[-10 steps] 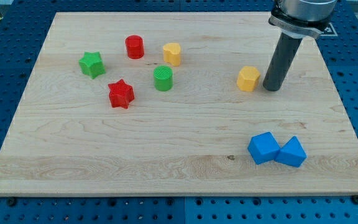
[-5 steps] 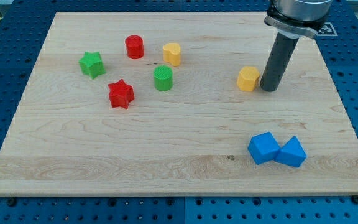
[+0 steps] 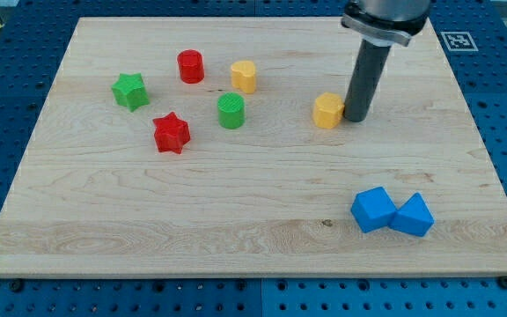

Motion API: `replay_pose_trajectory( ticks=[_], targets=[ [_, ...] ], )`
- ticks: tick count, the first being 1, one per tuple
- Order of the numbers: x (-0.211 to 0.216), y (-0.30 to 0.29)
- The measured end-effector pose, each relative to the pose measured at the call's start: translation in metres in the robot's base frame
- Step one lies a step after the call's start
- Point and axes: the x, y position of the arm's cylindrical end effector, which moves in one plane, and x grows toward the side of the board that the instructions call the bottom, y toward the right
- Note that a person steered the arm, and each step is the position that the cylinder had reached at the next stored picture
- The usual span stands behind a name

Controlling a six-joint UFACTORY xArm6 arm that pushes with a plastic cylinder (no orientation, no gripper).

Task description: Push the yellow hexagon to the center

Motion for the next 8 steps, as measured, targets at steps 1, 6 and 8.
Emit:
replay_pose_trajectory(
  ticks=[1, 6, 8],
  targets=[
    [0.0, -0.017],
    [0.0, -0.024],
    [0.0, -0.046]
  ],
)
